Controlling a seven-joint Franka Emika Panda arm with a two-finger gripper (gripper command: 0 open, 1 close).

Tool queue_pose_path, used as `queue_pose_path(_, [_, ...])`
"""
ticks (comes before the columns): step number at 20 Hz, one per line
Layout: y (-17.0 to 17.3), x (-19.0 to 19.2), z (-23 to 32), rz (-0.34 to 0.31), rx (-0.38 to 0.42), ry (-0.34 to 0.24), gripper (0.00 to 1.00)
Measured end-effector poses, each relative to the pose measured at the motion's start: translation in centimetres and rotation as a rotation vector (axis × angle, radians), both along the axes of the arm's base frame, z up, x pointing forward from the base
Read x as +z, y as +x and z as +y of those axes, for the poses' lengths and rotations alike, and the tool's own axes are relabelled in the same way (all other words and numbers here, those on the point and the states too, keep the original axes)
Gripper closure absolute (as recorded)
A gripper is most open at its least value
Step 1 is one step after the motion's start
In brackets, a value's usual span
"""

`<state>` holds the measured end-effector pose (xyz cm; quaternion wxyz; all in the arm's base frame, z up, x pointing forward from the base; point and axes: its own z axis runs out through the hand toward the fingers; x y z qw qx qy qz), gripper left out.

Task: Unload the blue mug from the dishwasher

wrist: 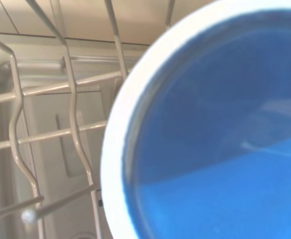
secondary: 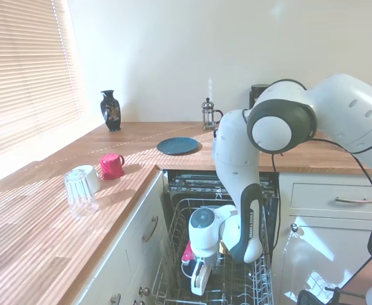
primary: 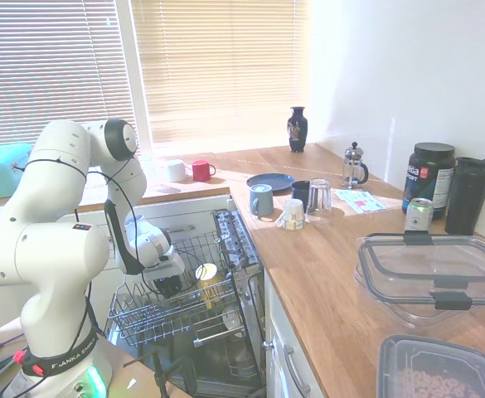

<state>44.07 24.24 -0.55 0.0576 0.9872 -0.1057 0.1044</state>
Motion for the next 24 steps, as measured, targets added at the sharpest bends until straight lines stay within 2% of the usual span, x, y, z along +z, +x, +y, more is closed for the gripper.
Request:
queue_pose_path(7, [-0.4,0.4,-0.4,0.001,-0.007,-0.004,1.00])
queue_pose_path(11, [-0.7,2.5,-0.8,-0.002,-0.022,-0.008,1.00])
queue_pose_path(18, [-0.8,9.0,-1.1,-0.028,-0.048,0.000,1.00])
queue_pose_path(24, [2.9,16.9,-3.1,-0.080,-0.141,-0.017,1.00])
